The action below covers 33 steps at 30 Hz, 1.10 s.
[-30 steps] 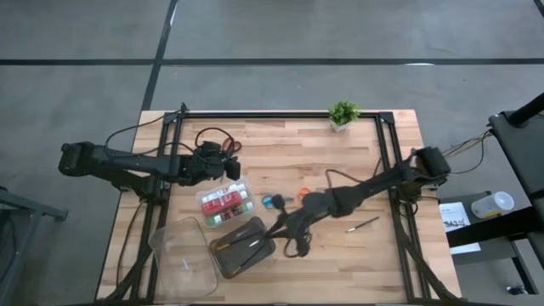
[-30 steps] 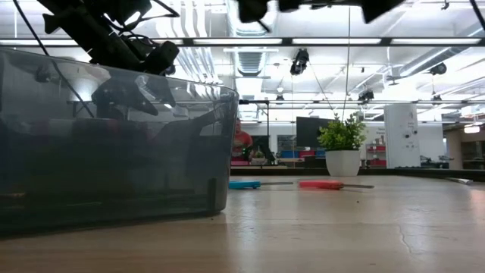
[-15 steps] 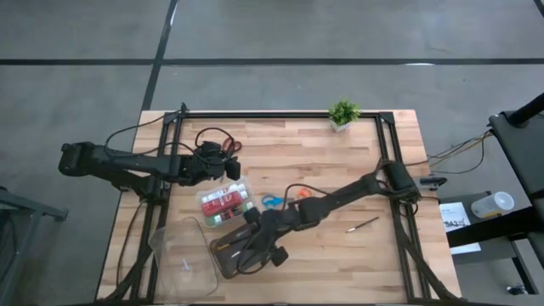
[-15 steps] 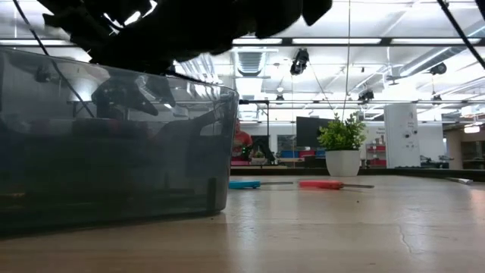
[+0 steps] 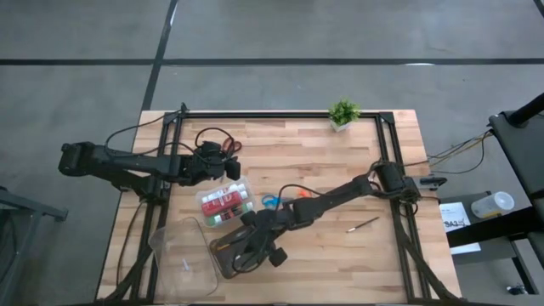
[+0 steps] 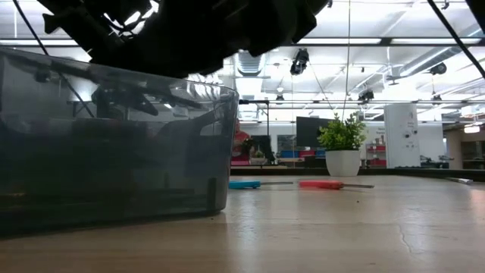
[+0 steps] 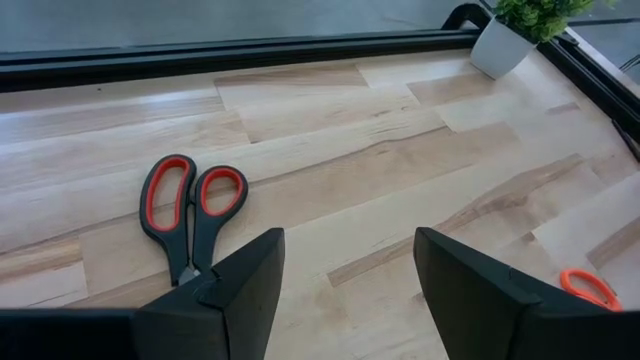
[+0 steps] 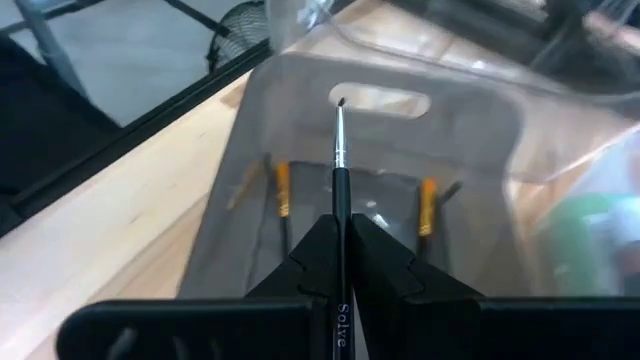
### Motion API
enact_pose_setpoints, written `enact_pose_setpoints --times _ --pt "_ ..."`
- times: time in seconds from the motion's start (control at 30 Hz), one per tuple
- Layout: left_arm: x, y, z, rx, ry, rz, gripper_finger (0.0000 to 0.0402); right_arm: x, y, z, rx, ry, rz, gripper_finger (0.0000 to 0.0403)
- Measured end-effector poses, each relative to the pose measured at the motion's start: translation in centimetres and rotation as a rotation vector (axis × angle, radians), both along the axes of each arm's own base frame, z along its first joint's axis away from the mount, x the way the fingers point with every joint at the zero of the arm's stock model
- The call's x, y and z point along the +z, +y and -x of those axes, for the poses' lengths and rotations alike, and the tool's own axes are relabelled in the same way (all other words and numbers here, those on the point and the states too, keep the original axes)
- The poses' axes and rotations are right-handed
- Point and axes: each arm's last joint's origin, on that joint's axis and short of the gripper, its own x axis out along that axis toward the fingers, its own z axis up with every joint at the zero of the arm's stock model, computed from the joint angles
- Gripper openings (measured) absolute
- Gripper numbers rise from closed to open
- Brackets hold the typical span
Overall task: Pick & Place Paint Supplies
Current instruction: Put the middle silver paint brush into the black transparent bin
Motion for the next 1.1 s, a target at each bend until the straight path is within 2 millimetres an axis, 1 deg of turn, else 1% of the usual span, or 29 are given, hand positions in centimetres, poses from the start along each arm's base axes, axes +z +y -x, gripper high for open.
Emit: enact_pose_setpoints --times 0.43,0.63,1.1 --pt "0.0 0.0 0.0 0.000 0.000 0.000 0.0232 -0.8 -0.1 0.2 -0.042 0.069 -0.058 0.0018" --pt "0.0 0.0 0.0 0.000 0.000 0.000 0.0232 -1.6 -0.1 0.1 -0.050 0.096 -0.082 0.0018" --pt "0.0 0.0 0.0 0.000 0.000 0.000 0.0232 -1.9 -0.2 0.3 -0.044 0.155 -0.123 0.0018"
